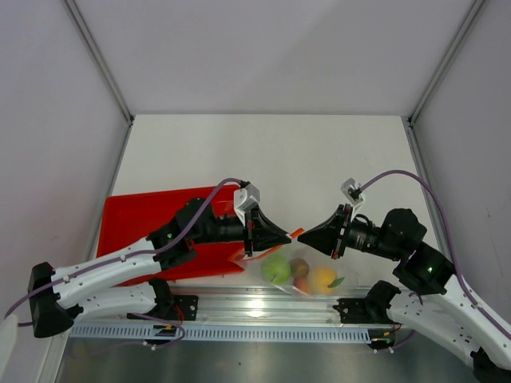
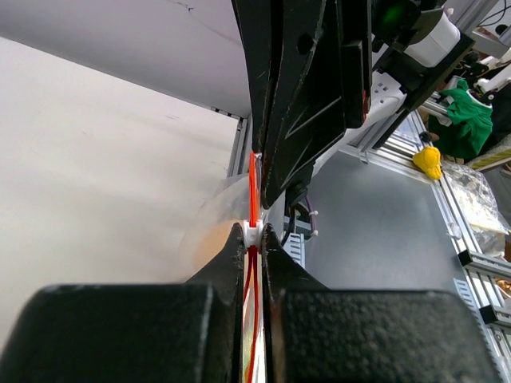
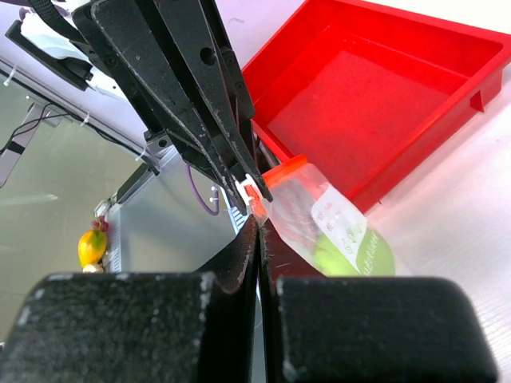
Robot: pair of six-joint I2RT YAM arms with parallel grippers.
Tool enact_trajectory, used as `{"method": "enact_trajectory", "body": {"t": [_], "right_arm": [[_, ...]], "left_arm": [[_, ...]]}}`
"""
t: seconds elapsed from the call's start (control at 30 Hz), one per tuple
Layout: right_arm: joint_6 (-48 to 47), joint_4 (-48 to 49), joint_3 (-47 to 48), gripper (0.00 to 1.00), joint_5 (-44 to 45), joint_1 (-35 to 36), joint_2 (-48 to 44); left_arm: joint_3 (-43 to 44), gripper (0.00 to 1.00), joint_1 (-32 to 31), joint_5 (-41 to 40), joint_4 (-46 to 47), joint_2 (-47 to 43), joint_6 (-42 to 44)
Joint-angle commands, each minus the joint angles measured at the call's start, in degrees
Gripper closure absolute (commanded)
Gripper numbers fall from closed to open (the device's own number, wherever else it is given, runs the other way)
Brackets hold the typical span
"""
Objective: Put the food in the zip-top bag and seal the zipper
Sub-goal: Zip the zipper food storage bag at the center of the board.
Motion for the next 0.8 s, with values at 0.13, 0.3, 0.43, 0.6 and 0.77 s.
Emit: {"method": "enact_trajectory", "body": {"t": [0.13, 0.3, 0.43, 0.6, 0.77], "right_arm": [[-0.4, 3.8, 0.3, 1.0, 3.1, 0.0, -1.3], [-1.3, 1.9, 0.9, 1.0, 4.4, -0.1, -2.0], [-4.3, 1.1, 1.4, 1.0, -3.3, -0.3, 0.0], [-5.9, 0.3, 2.4, 0.84, -11.4, -0.3, 6.6], [-7.1, 0.2, 2.5, 0.68, -10.3, -0.1, 7.6]], "left_arm": [[-2.1, 0.99, 0.5, 2.6, -4.1, -2.0, -1.1], [-3.4, 0.99, 1.0, 2.7, -5.0, -3.3, -1.8], [-2.0, 0.99, 1.2, 5.1, -5.8, -1.9, -2.3], [-0.6, 0.99, 1.2, 6.3, -5.5, -0.9, -2.7], [-0.5, 0.99, 1.2, 6.8, -4.6, -0.4, -3.1]]}}
